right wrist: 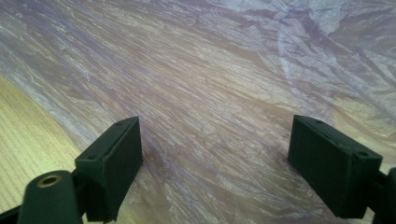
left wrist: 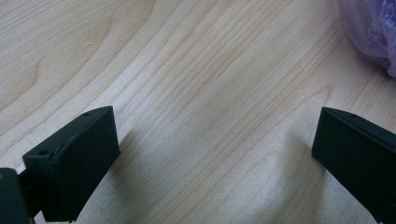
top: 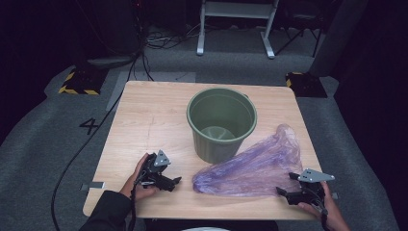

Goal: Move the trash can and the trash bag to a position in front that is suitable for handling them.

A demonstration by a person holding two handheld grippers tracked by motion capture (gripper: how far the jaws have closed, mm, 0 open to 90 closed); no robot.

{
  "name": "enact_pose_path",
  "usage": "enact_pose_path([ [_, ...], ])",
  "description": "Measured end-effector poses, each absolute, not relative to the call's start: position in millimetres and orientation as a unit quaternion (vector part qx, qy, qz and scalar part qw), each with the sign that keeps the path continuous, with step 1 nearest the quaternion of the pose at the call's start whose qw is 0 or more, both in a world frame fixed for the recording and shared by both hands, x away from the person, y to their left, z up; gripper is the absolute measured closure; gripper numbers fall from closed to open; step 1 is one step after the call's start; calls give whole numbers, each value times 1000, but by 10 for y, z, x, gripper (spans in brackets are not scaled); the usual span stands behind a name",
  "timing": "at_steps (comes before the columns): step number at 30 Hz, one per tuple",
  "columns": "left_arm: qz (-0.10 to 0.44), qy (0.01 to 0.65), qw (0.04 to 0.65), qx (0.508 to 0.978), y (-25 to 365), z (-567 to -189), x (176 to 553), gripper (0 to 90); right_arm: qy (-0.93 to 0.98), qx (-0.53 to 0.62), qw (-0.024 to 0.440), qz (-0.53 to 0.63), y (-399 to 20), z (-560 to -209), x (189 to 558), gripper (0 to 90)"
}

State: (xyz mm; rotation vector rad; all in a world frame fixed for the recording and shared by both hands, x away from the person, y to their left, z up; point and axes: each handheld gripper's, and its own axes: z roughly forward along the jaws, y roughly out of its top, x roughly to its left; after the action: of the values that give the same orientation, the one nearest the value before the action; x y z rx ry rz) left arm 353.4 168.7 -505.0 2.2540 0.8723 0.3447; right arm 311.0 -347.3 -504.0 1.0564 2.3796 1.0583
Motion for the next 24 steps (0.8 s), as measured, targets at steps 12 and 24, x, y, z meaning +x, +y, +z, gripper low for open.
enact_pose_path([
  [12, 130, 338, 344, 866, 1689, -5053, 3522, 2, 832, 370, 169, 378, -3509, -5019, 3093, 202],
  [24, 131, 335, 345, 867, 1689, -5052, 3529, 2, 790, 359, 217, 447, -3532, -4690, 2945, 439],
])
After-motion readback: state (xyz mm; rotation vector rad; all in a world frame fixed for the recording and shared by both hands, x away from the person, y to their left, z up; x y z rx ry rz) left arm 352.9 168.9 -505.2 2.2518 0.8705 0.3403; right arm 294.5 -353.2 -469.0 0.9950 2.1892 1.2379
